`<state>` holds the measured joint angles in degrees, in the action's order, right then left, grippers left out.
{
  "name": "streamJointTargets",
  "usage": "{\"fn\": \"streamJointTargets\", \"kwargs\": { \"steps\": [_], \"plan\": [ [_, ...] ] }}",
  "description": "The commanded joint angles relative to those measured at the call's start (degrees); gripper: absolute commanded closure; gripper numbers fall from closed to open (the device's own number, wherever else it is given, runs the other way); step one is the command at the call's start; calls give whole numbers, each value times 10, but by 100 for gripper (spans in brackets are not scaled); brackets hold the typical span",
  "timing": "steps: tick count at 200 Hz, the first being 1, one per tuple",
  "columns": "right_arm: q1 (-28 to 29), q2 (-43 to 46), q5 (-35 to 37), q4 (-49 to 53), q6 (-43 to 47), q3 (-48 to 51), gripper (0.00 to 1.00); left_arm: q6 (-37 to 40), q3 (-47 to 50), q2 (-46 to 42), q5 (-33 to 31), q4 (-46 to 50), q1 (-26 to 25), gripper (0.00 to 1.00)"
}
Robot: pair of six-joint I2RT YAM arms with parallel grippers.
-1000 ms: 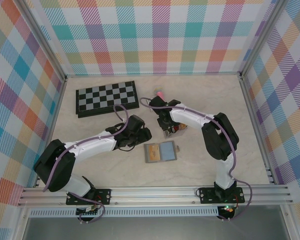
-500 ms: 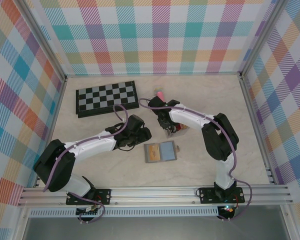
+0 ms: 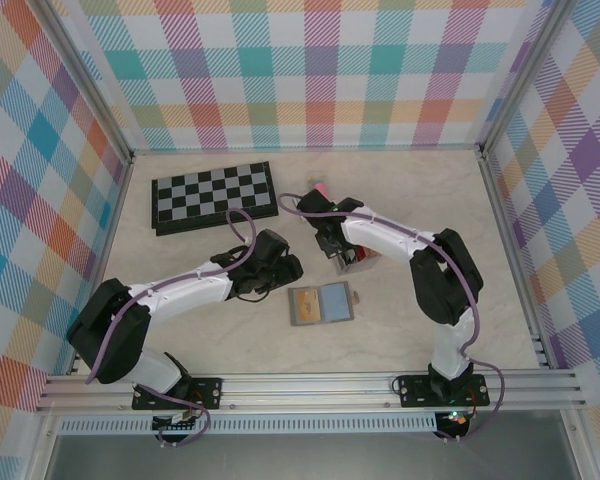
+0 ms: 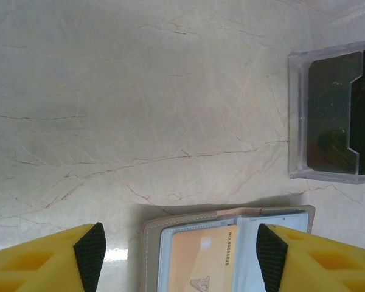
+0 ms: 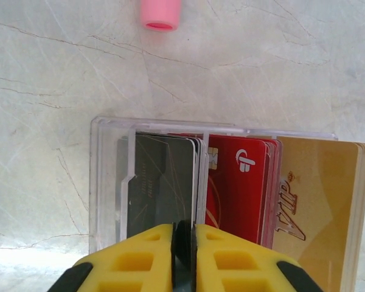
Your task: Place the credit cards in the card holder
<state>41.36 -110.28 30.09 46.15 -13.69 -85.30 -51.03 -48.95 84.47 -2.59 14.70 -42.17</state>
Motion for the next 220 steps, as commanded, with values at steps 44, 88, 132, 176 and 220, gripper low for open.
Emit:
{"fn": "streamJointTargets", "kwargs": {
  "steps": [44, 88, 132, 176, 220],
  "plan": [
    [-18, 118, -138, -5, -48, 31, 97, 12, 2, -9, 27, -18, 15, 31],
    [-82, 252, -335, -99, -120, 134, 99, -19, 38, -13, 191, -185, 60, 28],
    [-188, 366, -586, -297, -260, 285, 99, -119, 53, 30, 328, -423, 80, 26],
    [-206, 377, -671, -398, -332, 335, 99, -166, 40, 65, 356, -511, 80, 29],
    [-210, 355, -696, -440, -361, 347, 98, -178, 40, 61, 363, -531, 80, 51]
  ]
}}
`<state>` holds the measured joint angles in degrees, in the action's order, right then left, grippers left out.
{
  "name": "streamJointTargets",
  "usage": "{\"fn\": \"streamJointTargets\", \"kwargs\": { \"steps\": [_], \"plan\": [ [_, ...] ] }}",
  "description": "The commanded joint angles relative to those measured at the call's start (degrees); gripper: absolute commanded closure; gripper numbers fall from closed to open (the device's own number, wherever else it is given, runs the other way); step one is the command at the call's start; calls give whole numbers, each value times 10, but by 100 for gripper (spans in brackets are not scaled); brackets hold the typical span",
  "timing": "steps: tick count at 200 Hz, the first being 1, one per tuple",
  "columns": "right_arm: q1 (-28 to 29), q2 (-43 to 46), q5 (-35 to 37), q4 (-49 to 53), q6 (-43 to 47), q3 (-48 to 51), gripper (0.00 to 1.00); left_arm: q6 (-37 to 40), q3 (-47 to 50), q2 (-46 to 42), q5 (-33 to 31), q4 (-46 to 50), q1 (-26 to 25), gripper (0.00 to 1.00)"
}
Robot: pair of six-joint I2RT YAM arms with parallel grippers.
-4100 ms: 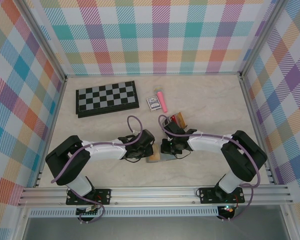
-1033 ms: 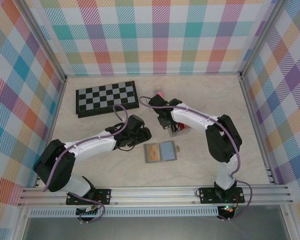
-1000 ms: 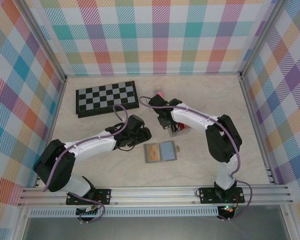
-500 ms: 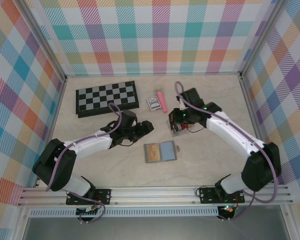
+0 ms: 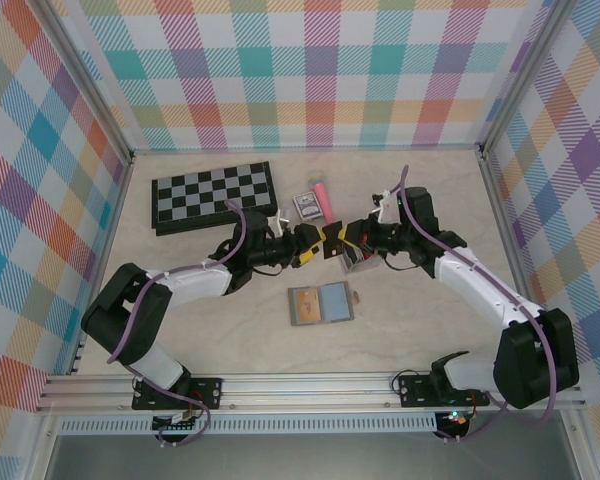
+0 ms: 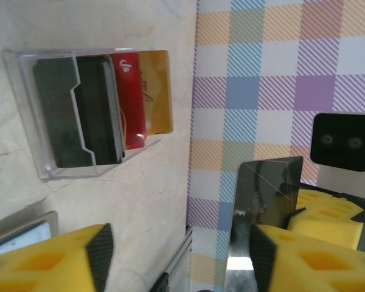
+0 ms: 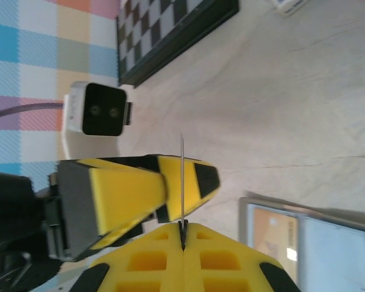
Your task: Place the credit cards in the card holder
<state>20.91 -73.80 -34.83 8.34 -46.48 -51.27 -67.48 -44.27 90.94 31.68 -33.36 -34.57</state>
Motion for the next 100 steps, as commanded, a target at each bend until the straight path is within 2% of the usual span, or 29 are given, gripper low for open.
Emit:
{"fn": "streamJointTargets", "kwargs": {
  "steps": [1, 28, 61, 100],
  "plan": [
    [-6, -10, -47, -63, -33, 7, 98, -13, -7, -4, 21, -51, 4, 51],
    [-8, -24, -66, -73, -37, 8, 98, -3, -12, -11, 30, -52, 4, 60],
    [-10, -34, -70, -76, -38, 14, 98, 3, -15, -20, 37, -61, 4, 64],
    [-11, -37, -56, -48, -20, 14, 98, 20, -13, -39, 27, -23, 4, 85]
  ]
}}
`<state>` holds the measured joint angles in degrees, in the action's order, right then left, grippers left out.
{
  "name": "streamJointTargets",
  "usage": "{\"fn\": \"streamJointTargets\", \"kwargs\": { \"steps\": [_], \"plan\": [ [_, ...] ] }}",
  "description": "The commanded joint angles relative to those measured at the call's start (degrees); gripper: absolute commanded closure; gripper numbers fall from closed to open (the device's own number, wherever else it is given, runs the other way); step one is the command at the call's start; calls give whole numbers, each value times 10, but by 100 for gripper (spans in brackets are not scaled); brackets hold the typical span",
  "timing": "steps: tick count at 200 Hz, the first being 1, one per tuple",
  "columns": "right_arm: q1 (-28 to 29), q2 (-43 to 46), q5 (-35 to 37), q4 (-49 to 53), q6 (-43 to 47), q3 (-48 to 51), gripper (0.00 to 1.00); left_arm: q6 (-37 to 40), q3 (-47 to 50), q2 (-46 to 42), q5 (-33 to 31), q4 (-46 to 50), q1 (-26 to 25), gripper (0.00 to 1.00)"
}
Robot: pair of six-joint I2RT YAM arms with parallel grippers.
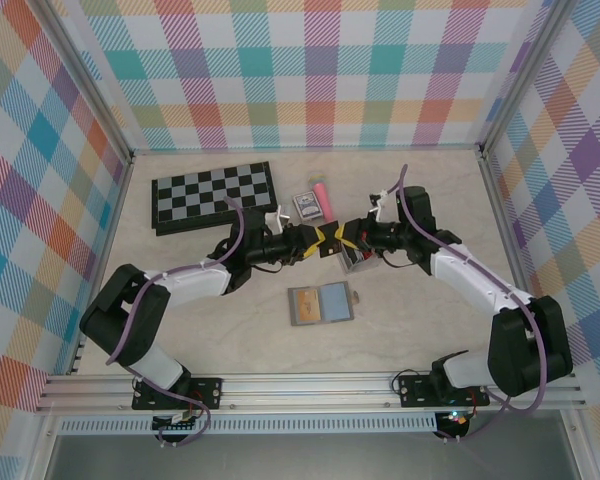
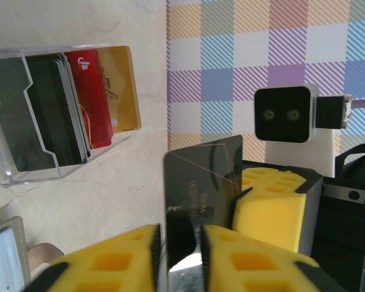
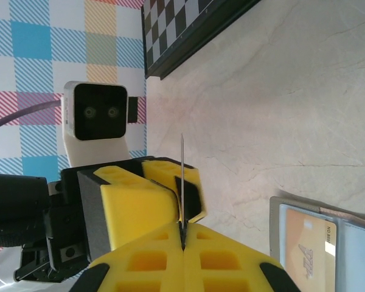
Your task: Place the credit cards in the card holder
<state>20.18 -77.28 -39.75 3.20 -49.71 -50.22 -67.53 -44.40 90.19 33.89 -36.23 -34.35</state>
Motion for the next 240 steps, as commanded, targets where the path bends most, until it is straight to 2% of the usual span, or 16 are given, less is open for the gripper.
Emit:
{"fn": "streamJointTargets", "kwargs": {
  "steps": [1, 16, 32, 51, 66, 102, 133, 181, 240],
  "plan": [
    [-5, -2, -7, 4, 13, 4, 98, 22, -12, -32, 3, 8, 2, 86],
    [-5, 4, 14, 36, 32, 4, 94, 37, -7, -45, -11, 47, 2, 100],
    [-4, 11, 48, 85, 58, 5, 87, 63, -1, -63, -25, 102, 2, 100],
    [11, 12, 107, 167, 106, 0, 79, 119, 6, -87, -62, 217, -2, 100],
    [36, 7, 128, 196, 127, 4, 77, 141, 24, -105, -87, 260, -10, 100],
    [104, -24, 198, 226, 126, 23, 76, 129, 81, -118, -120, 256, -37, 100],
    [143, -70, 225, 227, 116, 24, 74, 118, 94, -94, -137, 230, -64, 100],
    [143, -104, 321, 274, 122, 17, 76, 121, 81, -42, -148, 208, -89, 100],
    [137, -126, 333, 269, 128, 34, 76, 123, 86, -13, -157, 190, -95, 100]
  ]
}}
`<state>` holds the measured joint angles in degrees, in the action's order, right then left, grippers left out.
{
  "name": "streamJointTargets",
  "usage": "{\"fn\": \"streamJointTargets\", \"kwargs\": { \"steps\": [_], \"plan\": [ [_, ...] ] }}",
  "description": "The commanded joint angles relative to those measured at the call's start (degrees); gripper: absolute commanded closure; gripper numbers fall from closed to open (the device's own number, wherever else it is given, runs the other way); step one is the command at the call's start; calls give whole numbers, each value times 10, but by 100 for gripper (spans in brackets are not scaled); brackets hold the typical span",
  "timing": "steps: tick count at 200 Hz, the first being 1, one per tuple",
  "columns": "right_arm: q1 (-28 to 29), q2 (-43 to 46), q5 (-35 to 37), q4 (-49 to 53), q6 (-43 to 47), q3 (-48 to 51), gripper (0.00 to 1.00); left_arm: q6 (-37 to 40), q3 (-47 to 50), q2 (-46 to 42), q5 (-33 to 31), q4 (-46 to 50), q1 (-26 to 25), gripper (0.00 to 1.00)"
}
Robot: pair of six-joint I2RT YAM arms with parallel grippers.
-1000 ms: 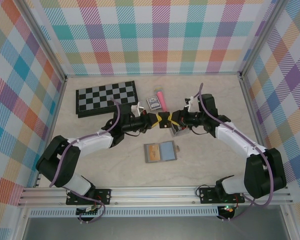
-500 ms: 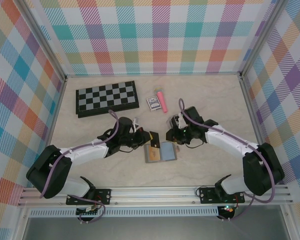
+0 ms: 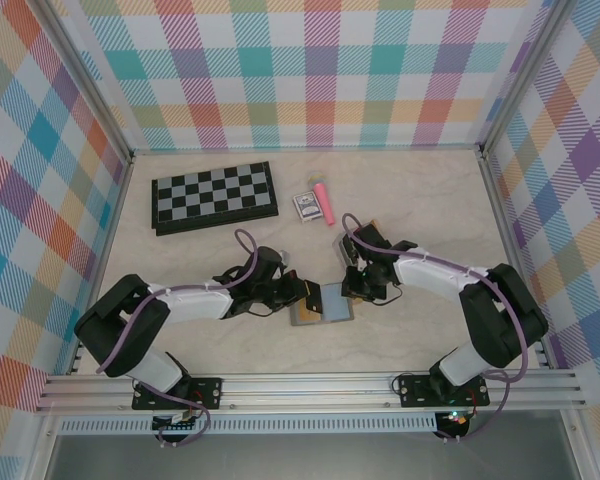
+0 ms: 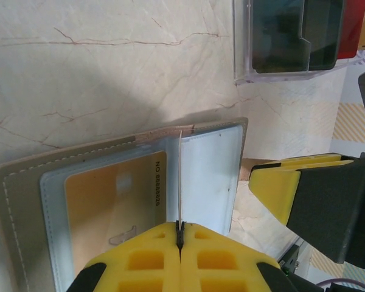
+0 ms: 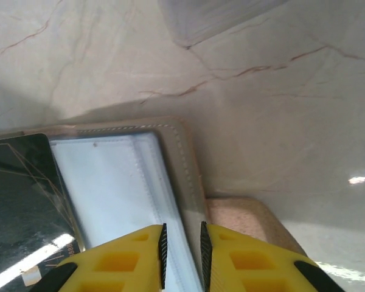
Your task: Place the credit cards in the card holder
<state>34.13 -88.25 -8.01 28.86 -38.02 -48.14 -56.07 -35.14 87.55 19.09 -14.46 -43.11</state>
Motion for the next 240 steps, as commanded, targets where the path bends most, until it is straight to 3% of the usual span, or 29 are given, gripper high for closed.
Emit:
{"fn": "streamJointTargets", "kwargs": {
  "steps": [1, 76, 148, 240],
  "plan": [
    [-3, -17, 15, 11, 11, 14, 76, 9, -6, 14, -9, -28, -8, 100],
    [-3, -45, -9, -21, -4, 40, 85, -7, 10, 64, 12, -84, -18, 100],
    [-2, -44, -1, -19, -8, 42, 86, 39, 5, 26, 17, 8, -18, 100],
    [-3, -48, -15, -31, -11, 45, 86, -17, 1, 69, 33, -43, -28, 100]
  ]
}}
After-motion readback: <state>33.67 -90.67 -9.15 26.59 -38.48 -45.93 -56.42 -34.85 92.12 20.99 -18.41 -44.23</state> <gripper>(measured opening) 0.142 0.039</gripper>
